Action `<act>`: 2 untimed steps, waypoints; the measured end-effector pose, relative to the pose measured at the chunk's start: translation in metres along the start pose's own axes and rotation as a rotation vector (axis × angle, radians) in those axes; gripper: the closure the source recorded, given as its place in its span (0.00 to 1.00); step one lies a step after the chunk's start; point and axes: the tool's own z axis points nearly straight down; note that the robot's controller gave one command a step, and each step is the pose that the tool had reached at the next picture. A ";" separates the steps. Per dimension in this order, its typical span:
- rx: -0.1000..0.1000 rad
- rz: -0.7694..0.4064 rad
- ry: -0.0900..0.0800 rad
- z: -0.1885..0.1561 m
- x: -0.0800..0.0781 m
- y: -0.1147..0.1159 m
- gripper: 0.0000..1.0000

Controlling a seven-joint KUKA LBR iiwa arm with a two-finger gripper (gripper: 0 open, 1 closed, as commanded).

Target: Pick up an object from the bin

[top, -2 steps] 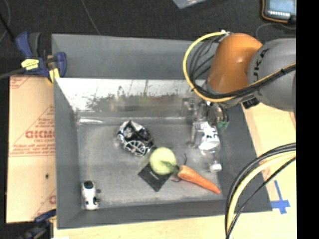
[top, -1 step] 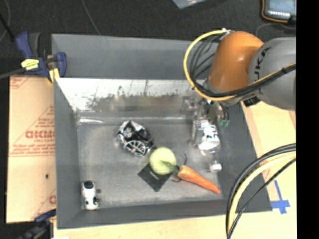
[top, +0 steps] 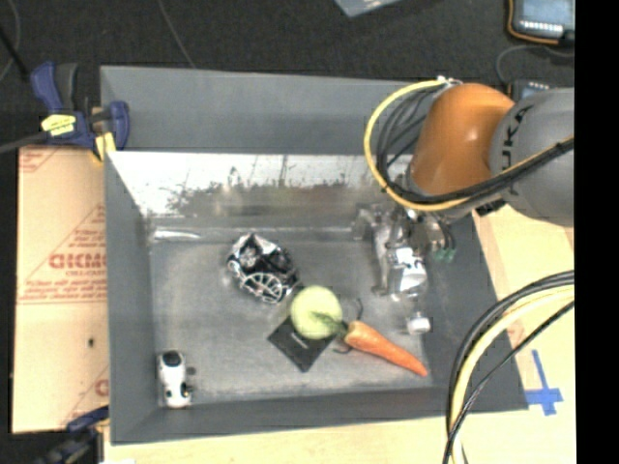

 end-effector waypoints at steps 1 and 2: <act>0.000 -0.100 0.014 0.034 0.016 -0.022 0.00; -0.001 0.094 -0.001 0.047 0.023 -0.022 0.00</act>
Offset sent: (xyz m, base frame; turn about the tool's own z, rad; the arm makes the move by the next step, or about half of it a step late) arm -0.0269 -0.0228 -0.0561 0.1269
